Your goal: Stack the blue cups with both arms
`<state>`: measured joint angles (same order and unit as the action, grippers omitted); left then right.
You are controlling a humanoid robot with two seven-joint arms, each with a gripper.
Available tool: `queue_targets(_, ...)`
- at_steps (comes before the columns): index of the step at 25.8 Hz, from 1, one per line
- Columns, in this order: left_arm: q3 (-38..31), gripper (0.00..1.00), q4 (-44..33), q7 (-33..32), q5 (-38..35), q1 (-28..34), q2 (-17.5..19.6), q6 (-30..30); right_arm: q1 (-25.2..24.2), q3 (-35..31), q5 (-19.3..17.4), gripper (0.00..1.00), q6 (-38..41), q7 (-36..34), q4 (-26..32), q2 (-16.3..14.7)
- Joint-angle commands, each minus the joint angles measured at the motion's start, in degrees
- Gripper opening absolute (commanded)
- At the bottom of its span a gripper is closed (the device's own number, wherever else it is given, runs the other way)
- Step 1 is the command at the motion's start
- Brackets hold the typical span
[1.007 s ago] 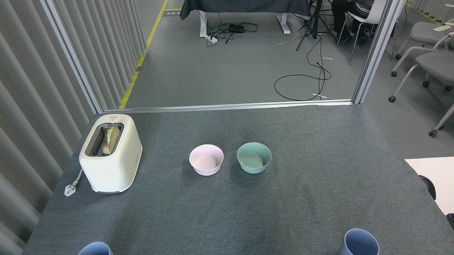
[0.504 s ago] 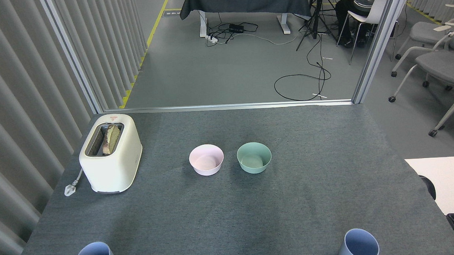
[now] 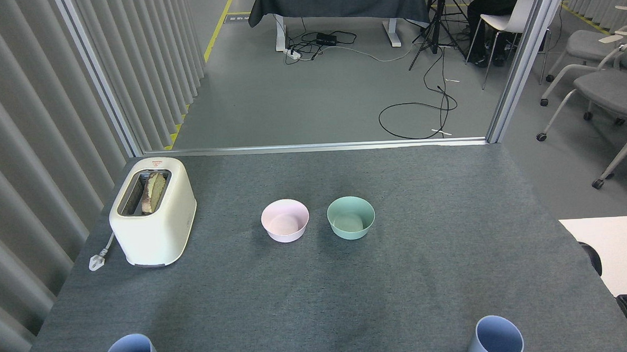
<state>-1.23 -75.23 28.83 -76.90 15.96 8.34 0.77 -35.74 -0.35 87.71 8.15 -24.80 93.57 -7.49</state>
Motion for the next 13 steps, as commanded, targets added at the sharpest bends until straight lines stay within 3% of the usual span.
queue_targets(1, 0.0, 1.0, 1.1, 0.0, 0.0, -1.4, 0.1, -0.1, 0.0, 0.2, 0.0, 1.0, 0.0, 0.0, -0.1, 0.0)
queue_targets(10, 0.0, 1.0, 4.2, 0.0, 0.0, -5.0, 0.3, -0.1, 0.0, 0.2, 0.0, 1.0, 0.0, 0.0, -0.3, -0.1)
queue_targets(11, 0.0, 0.95, 4.2, 0.1, -0.1, -5.0, 0.3, -0.1, -0.1, 0.2, 0.1, 1.0, 0.0, 0.0, -0.3, -0.1)
queue_targets(13, 0.1, 0.71, 4.1, 0.1, -0.2, -4.4, 0.3, -0.1, -0.3, 0.2, 0.1, 1.0, 0.0, 0.0, -0.3, -0.1)
